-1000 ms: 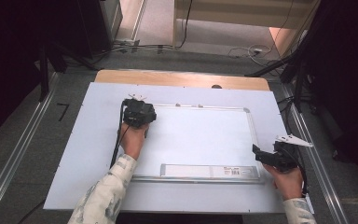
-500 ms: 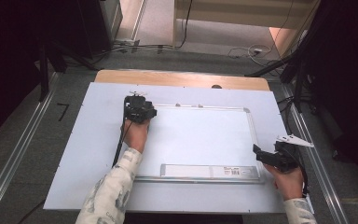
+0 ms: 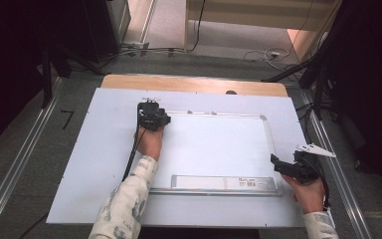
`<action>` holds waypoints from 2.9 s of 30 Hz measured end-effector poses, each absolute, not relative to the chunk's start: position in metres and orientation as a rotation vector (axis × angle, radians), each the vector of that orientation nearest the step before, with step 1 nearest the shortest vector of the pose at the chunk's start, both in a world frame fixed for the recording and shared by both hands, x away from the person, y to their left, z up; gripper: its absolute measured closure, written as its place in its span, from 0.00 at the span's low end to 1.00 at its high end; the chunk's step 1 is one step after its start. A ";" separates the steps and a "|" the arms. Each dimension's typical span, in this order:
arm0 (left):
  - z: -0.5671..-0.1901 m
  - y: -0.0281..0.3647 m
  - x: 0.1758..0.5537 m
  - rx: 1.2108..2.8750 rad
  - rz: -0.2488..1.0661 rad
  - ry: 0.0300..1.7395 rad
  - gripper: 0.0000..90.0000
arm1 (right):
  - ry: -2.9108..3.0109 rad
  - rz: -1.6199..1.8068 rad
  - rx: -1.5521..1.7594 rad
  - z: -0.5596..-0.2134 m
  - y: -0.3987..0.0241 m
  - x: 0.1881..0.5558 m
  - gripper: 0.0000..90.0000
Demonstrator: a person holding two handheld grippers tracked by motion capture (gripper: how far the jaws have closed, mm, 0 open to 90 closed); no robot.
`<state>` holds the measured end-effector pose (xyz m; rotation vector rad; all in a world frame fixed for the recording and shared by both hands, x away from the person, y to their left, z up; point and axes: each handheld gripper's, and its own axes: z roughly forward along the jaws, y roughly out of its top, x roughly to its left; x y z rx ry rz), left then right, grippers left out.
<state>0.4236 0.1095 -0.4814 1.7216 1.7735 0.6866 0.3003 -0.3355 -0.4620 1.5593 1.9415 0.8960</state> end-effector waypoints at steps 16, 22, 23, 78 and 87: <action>-0.489 0.104 0.423 1.715 0.735 1.765 0.44 | 1.942 0.894 1.558 -0.462 -0.336 0.300 0.09; -0.483 0.108 0.421 1.693 0.732 1.746 0.41 | 1.942 0.894 1.560 -0.462 -0.336 0.300 0.09; -0.482 0.109 0.420 1.691 0.727 1.743 0.40 | 1.942 0.894 1.559 -0.462 -0.336 0.300 0.09; -0.451 0.153 0.320 1.694 0.636 1.438 0.28 | 1.943 0.889 1.550 -0.461 -0.334 0.298 0.09; -0.454 0.173 0.300 1.682 0.636 1.451 0.27 | 1.943 0.890 1.549 -0.461 -0.334 0.297 0.09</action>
